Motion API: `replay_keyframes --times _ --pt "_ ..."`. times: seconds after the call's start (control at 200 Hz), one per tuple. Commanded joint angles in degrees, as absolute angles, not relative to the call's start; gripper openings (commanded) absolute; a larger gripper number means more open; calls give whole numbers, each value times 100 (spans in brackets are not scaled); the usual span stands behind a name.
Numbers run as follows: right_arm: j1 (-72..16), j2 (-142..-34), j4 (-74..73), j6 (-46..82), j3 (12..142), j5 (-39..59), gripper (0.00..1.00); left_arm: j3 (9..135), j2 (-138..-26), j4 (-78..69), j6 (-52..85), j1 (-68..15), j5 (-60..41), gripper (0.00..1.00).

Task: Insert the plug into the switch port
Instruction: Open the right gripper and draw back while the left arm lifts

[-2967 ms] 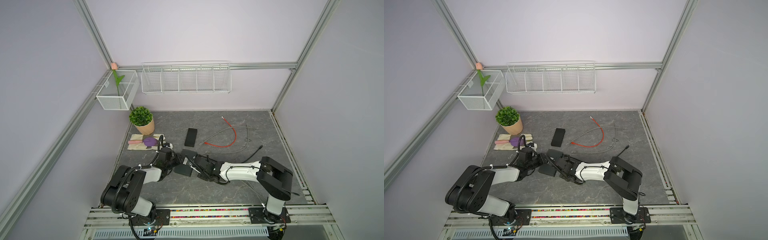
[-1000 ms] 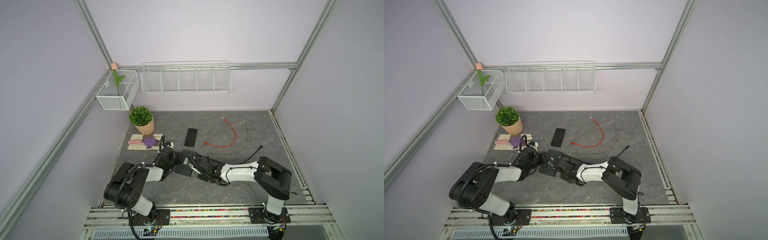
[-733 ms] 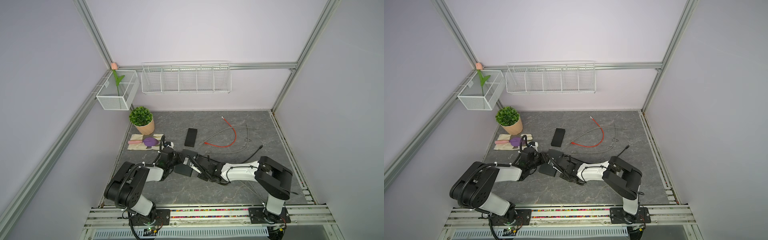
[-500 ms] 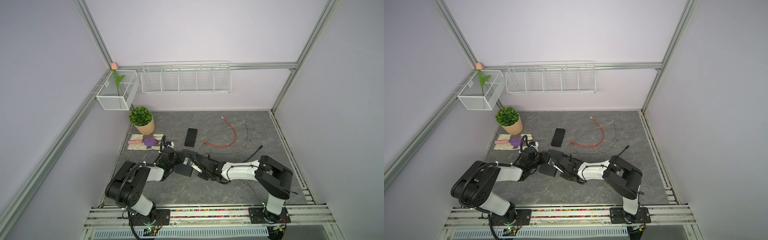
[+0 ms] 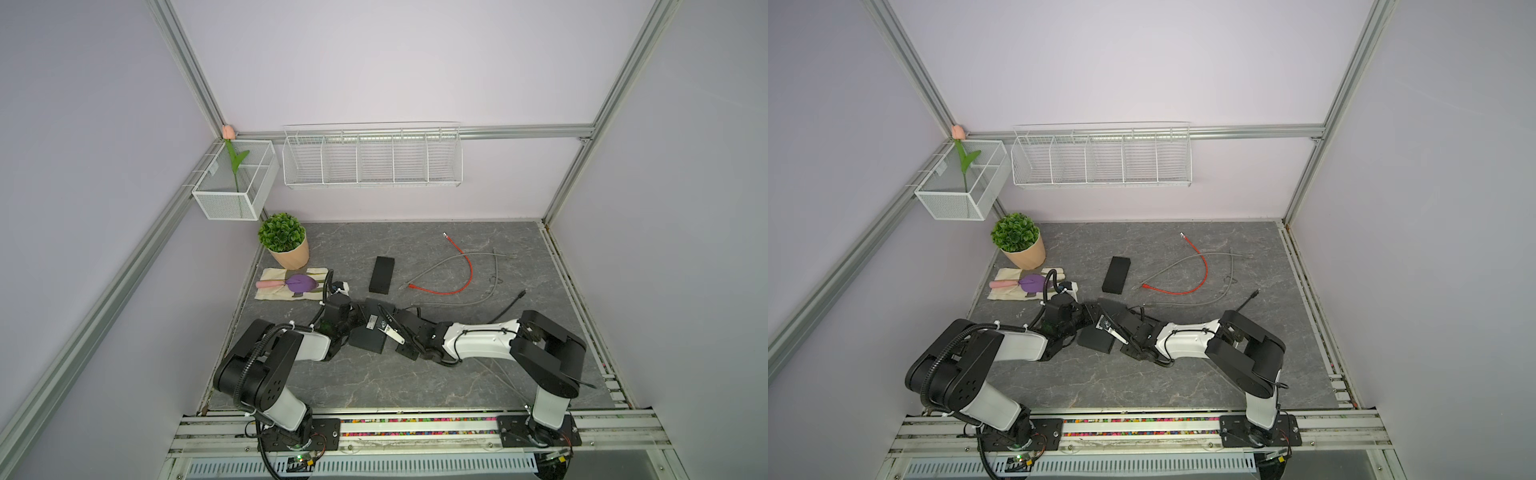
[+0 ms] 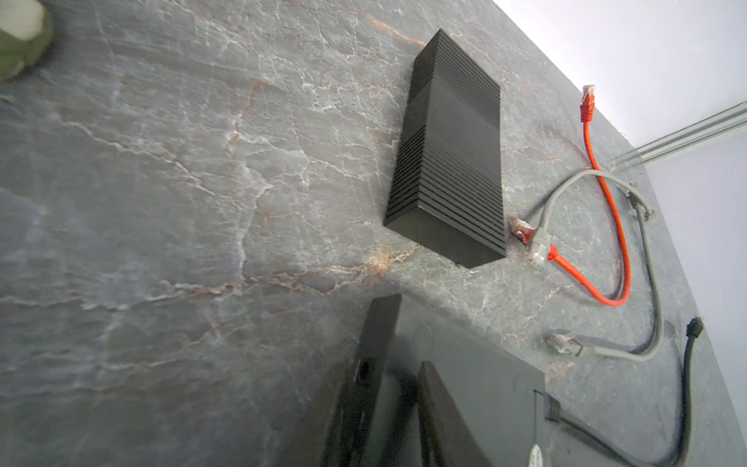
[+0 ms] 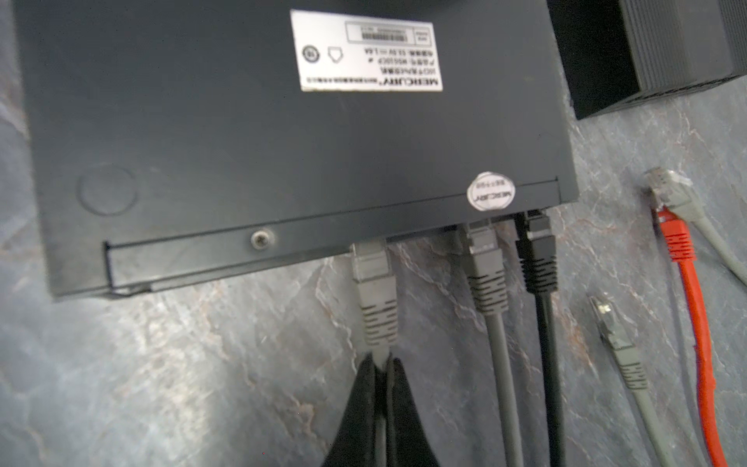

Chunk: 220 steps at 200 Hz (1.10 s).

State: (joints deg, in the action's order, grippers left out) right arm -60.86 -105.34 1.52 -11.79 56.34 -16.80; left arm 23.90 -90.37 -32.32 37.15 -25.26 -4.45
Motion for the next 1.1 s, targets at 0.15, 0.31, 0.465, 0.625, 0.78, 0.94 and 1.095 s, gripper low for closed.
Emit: replay_keyframes --times 0.15,0.31,0.465,0.625,0.78,0.94,1.095 --pt "-6183 -10268 -1913 -1178 6135 -975 7 2522 -8758 -2285 3855 -3021 -1919 30" --pt "-6182 -10213 -1707 -1204 6215 -907 9 2760 -8239 -1569 3679 -2821 -1755 42" --pt "-6189 -10281 -1433 -1263 6423 -815 9 2885 -7456 -872 3569 -2381 -1613 59" --pt "-6203 -10552 -1072 -1286 6865 -591 10 2897 -6048 -5 3586 -2085 -857 63" --pt "-6218 -10869 -908 -1275 7172 -415 10 2734 -4684 699 3565 -2022 -55 66" --pt "-6231 -11195 -790 -1257 7385 -230 10 2742 -3731 1391 3473 -1953 326 68" --pt "-6254 -11252 -776 -1194 7418 -321 12 2831 -3611 1556 3437 -1908 308 67"
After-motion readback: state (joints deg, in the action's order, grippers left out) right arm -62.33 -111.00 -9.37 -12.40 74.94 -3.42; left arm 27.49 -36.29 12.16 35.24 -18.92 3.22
